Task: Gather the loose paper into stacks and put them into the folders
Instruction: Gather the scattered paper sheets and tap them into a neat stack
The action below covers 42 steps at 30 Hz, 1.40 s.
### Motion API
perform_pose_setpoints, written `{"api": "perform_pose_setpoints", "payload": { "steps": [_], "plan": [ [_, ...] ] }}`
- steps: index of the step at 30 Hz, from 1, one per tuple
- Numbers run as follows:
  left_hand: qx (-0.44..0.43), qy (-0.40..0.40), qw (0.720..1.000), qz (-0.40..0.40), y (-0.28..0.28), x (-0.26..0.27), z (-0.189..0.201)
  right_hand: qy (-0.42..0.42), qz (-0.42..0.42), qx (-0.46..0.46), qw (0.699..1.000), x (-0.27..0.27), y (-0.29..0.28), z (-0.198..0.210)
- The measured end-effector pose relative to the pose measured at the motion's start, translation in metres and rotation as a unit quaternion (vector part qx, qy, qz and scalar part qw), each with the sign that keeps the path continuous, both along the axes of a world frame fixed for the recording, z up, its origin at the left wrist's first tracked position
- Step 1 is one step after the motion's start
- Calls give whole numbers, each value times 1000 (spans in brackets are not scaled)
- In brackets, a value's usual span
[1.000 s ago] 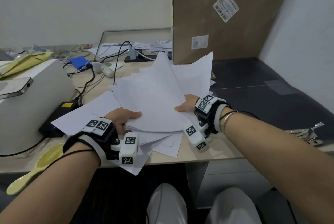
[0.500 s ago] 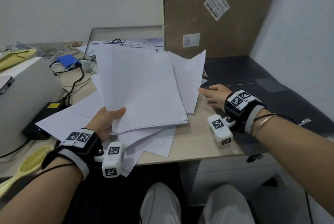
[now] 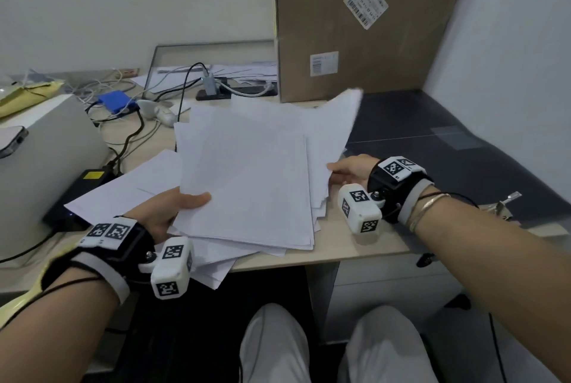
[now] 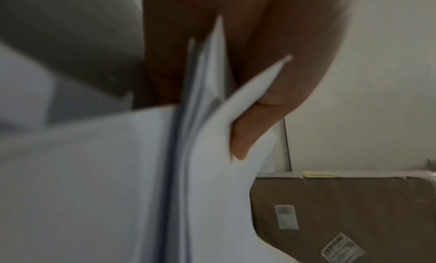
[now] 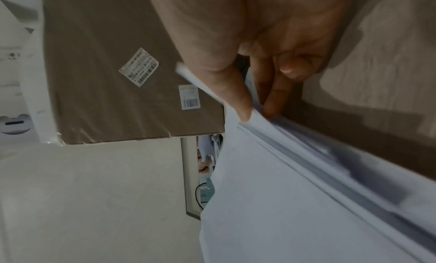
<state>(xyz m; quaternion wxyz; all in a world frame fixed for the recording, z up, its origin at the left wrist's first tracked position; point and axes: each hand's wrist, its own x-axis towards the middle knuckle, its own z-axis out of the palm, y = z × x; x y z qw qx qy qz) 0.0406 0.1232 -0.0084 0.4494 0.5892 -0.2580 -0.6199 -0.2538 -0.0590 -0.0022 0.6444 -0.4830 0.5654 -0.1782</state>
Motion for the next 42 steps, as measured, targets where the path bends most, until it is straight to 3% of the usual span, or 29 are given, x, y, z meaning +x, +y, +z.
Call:
{"api": "perform_pose_setpoints", "payload": {
  "steps": [4, 9, 14, 18, 28, 33, 38, 40, 42],
  "plan": [
    [27, -22, 999, 23, 0, -3, -2, 33, 6, -22, 999, 9, -8, -8],
    [0, -46, 998, 41, 4, 0, -7, 51, 22, -52, 997, 18, -3, 0],
    [-26, -9, 998, 62, 6, -1, -7, 18, -38, -108, 993, 17, -8, -6],
    [-33, -2, 997, 64, 1, -7, -6, 48, -66, -192, 978, 14, -10, 1],
    [-32, -36, 992, 112, 3, -13, -1, 98, -225, -268, 932, -77, -26, 22],
    [-37, -57, 982, 178, -5, -23, 0, 51, -305, -275, 910, -105, -29, 32],
    [-66, -34, 987, 145, -12, -34, 9, -86, -264, -238, 931, -99, -23, 39],
    [-53, -24, 992, 110, -13, -41, 13, -86, -204, -244, 944, -86, -19, 38],
    [-31, -27, 995, 96, -14, -46, 13, -33, -118, -259, 958, -74, -19, 26]
  ]
}}
